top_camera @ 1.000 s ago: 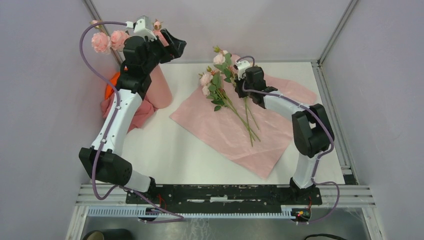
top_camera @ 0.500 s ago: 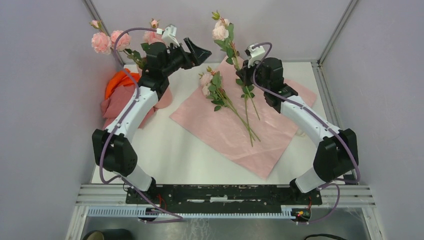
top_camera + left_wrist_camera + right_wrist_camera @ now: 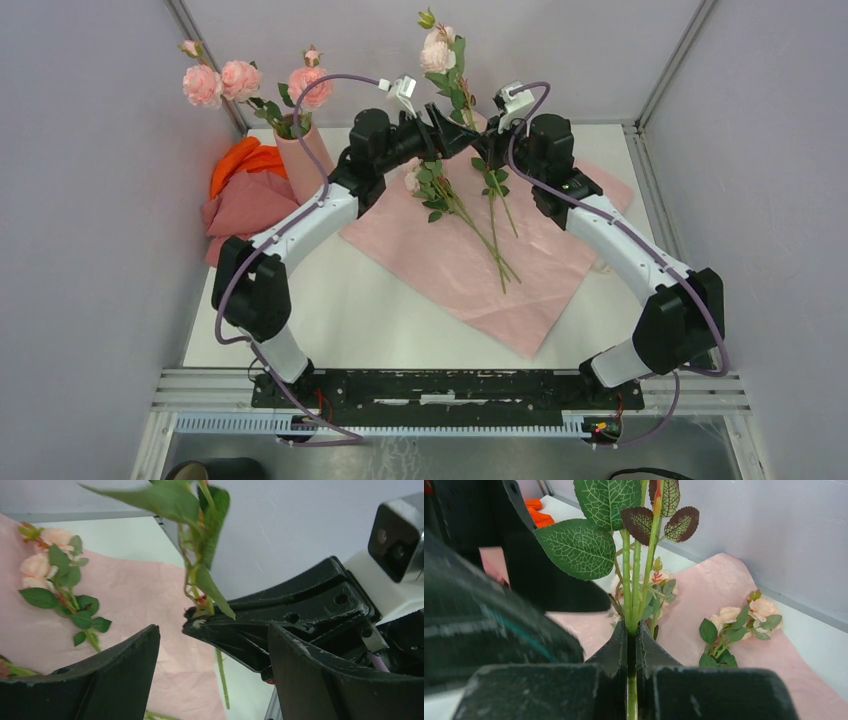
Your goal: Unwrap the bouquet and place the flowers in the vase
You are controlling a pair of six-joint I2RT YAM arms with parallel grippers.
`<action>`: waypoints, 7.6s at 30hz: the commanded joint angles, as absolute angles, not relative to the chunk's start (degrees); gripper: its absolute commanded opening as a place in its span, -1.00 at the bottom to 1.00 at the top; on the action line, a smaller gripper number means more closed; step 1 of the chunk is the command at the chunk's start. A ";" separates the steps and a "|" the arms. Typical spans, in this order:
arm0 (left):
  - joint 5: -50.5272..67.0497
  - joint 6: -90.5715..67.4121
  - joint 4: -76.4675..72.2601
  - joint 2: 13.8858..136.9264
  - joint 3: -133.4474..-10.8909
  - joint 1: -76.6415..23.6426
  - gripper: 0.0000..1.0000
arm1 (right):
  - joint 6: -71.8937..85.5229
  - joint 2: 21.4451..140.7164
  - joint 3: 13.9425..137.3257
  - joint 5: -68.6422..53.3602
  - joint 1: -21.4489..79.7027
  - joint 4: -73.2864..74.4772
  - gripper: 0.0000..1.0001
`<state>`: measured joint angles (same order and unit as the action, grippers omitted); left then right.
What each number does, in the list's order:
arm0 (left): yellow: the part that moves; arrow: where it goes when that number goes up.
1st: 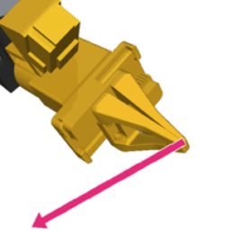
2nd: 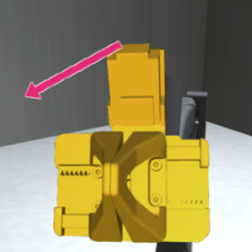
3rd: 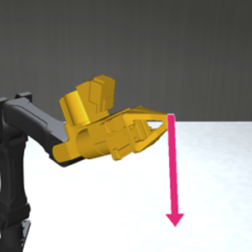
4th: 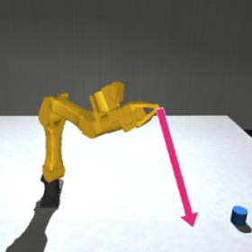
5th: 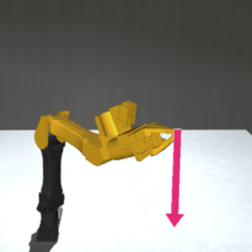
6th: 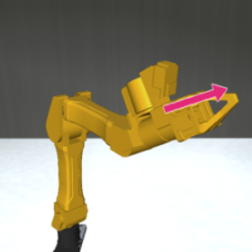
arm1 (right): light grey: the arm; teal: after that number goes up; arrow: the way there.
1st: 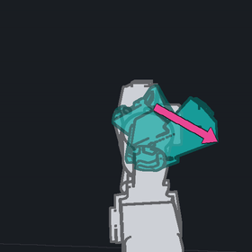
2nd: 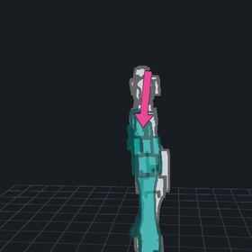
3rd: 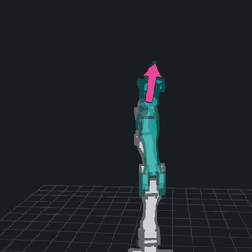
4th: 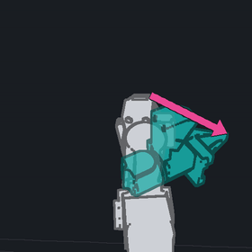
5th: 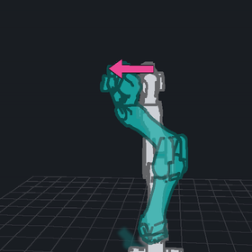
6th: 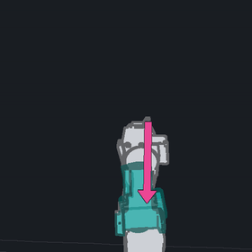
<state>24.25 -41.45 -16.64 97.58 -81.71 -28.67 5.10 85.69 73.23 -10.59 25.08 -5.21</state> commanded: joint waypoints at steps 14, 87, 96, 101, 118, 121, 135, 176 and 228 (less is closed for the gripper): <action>15.88 -44.40 -27.97 98.88 -78.85 -31.39 0.43 | 5.06 79.30 69.66 -12.01 28.68 -7.29 -1.00; 22.28 -49.75 -29.97 98.07 -86.67 -28.60 1.00 | 5.24 76.35 61.57 -6.18 24.77 -9.32 -1.00; 23.58 -51.39 -32.05 98.83 -83.95 -29.61 1.00 | 6.22 78.20 63.84 -8.24 24.70 -10.13 -1.00; 24.07 -52.08 -32.83 101.20 -84.24 -31.41 0.99 | 6.38 78.62 64.89 -8.57 24.70 -10.24 -1.00; 23.95 -52.03 -33.09 103.82 -84.06 -33.47 0.98 | 2.64 75.87 67.50 -3.59 24.60 -7.27 -1.00; 23.40 -52.57 -33.53 104.35 -84.00 -33.51 0.95 | 3.62 75.42 66.75 -5.22 24.65 -7.38 -1.00; 23.66 -53.18 -34.07 106.70 -85.04 -34.72 0.25 | 4.51 73.94 65.66 -7.46 24.68 -7.65 -1.00; -18.49 2.24 7.09 88.56 -107.03 -26.85 -0.96 | 2.72 65.25 57.57 -3.42 24.53 -8.58 0.50; -25.31 1.52 2.79 94.25 -110.18 -6.12 -0.96 | 2.89 71.71 58.16 -5.19 24.54 -9.39 0.50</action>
